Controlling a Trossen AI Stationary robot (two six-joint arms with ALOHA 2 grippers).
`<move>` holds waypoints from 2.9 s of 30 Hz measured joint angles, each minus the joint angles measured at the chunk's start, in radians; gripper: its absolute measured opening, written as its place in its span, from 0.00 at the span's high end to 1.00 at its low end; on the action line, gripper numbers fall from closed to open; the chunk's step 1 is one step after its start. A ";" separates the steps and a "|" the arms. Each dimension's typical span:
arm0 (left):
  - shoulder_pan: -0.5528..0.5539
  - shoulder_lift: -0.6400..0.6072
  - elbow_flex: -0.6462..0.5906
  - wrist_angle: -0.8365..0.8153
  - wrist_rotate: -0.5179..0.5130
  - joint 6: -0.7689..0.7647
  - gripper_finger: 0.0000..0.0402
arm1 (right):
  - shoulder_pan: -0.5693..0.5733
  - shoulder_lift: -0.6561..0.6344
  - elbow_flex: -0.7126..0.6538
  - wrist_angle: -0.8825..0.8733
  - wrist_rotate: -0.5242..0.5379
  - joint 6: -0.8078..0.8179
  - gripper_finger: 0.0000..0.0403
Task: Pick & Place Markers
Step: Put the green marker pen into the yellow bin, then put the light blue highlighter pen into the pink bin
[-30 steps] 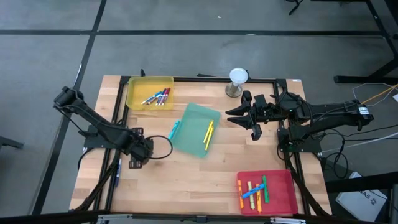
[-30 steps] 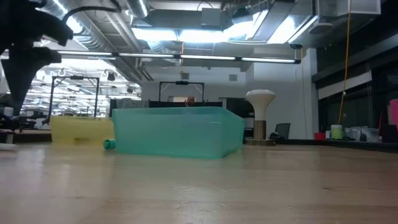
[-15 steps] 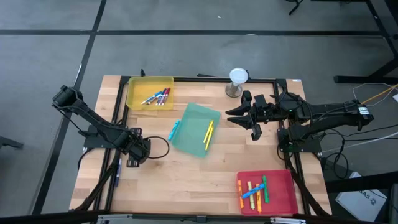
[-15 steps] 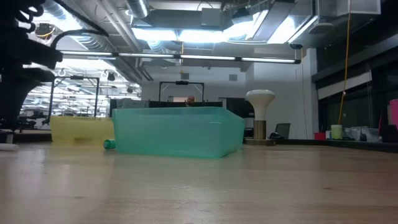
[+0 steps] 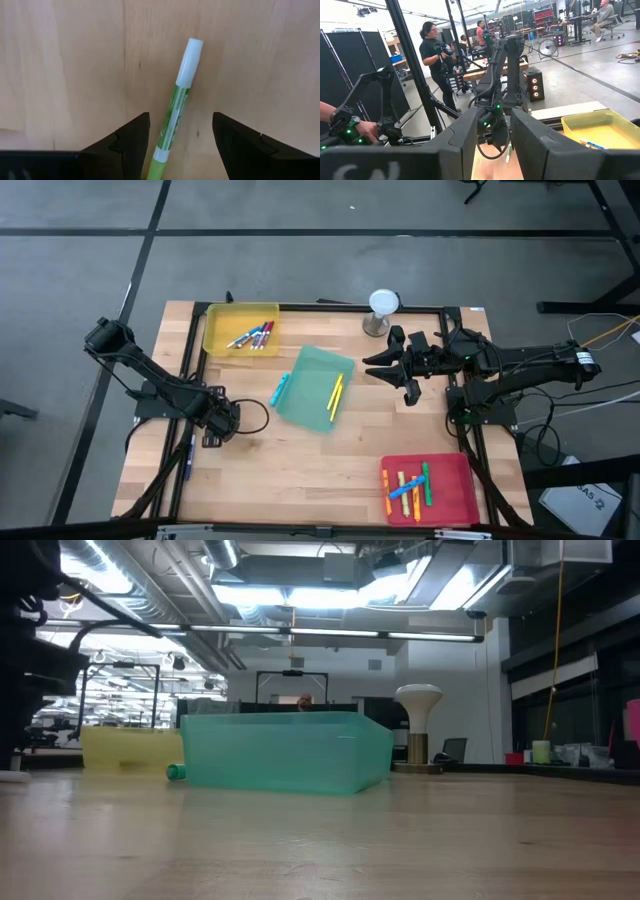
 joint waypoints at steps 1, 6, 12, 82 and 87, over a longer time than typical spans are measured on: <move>0.000 0.000 -0.005 0.008 0.002 0.000 0.48 | 0.000 0.000 0.000 0.000 0.000 0.000 0.71; 0.000 -0.002 -0.040 0.047 0.018 -0.002 0.52 | 0.000 0.009 0.000 0.000 0.000 0.001 0.71; 0.001 -0.003 -0.050 0.055 0.022 -0.010 0.55 | 0.000 0.040 0.000 0.000 0.000 0.003 0.71; 0.106 0.009 0.372 0.162 -0.092 -0.205 0.98 | 0.117 0.074 0.000 0.082 -0.019 0.024 0.71; 0.105 0.022 0.373 0.265 -0.081 -0.305 0.88 | 0.118 0.074 0.000 0.082 -0.019 0.023 0.71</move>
